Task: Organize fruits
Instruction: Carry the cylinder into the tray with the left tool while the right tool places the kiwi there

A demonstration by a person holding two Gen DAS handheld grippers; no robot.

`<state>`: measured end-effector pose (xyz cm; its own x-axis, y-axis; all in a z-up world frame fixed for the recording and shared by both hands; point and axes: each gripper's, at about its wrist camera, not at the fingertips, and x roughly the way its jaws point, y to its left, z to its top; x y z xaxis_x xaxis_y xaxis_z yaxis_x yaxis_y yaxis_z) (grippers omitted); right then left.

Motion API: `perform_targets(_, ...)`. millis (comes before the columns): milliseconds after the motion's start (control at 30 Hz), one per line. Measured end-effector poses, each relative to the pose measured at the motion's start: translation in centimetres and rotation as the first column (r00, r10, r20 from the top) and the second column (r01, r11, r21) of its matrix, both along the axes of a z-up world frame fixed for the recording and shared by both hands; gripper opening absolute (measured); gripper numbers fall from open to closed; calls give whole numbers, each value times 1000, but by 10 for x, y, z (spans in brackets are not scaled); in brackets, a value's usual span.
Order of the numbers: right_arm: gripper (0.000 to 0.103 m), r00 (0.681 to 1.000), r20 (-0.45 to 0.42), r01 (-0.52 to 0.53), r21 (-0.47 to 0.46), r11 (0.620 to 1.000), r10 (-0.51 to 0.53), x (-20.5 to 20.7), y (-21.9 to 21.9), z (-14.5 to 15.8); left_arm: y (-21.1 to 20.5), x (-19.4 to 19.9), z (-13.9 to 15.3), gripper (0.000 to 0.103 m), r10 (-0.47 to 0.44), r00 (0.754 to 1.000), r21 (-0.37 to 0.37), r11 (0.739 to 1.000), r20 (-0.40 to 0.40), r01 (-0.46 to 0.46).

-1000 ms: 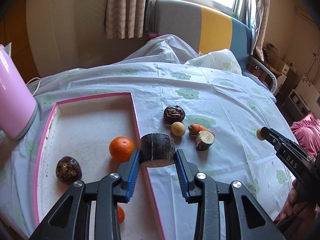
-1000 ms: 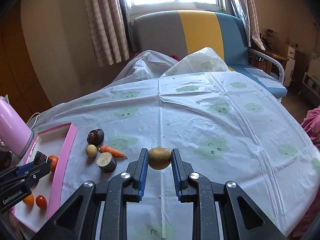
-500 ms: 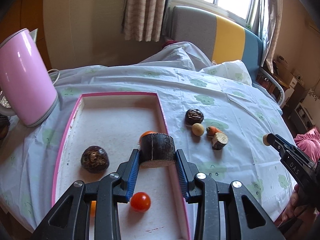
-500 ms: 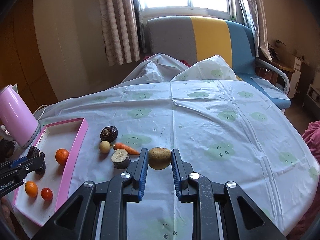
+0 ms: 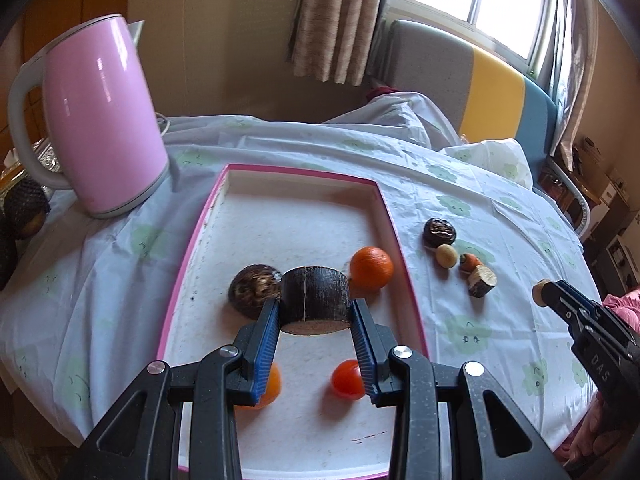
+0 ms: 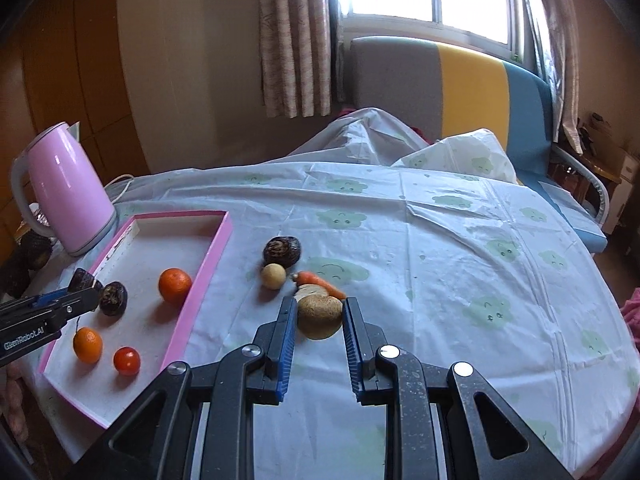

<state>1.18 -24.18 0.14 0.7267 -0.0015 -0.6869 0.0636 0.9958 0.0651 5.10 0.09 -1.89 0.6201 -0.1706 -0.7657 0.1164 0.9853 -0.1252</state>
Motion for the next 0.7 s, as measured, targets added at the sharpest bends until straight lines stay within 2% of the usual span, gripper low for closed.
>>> perform_targets(133,23,993,-11,-114,20,993,114,1,31,-1,10,-6,0,36,26,1000,14,1000,11,-26)
perform_targets(367,23,954,-43,-294,48,955,296,5,87,-5,24,-17,2,36,45,999,9,999,23,-45)
perform_targets(700,23,916,-102,-385,47,922,388,25,121,-12,41,-23,-2,36,94,996,-4,996,4,-94)
